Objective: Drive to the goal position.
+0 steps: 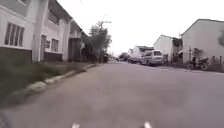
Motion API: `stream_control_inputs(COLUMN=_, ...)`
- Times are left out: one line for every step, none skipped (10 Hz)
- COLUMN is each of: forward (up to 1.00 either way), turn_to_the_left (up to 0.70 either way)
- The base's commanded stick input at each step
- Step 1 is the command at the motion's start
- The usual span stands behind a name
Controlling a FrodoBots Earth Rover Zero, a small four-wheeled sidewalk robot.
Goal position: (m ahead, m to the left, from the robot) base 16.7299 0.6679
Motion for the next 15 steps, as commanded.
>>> stream_control_inputs(forward=0.7, turn_to_the_left=0.0)
stream_control_inputs(forward=0.7, turn_to_the_left=0.0)
stream_control_inputs(forward=0.7, turn_to_the_left=0.0)
stream_control_inputs(forward=0.7, turn_to_the_left=0.0)
stream_control_inputs(forward=0.7, turn_to_the_left=0.0)
stream_control_inputs(forward=0.7, turn_to_the_left=0.0)
stream_control_inputs(forward=0.7, turn_to_the_left=0.0)
stream_control_inputs(forward=0.7, turn_to_the_left=0.0)
stream_control_inputs(forward=0.7, turn_to_the_left=0.0)
stream_control_inputs(forward=0.7, turn_to_the_left=0.0)
stream_control_inputs(forward=0.7, turn_to_the_left=0.0)
stream_control_inputs(forward=0.7, turn_to_the_left=0.0)
stream_control_inputs(forward=0.7, turn_to_the_left=0.0)
stream_control_inputs(forward=0.7, turn_to_the_left=-0.14)
stream_control_inputs(forward=0.7, turn_to_the_left=-0.28)
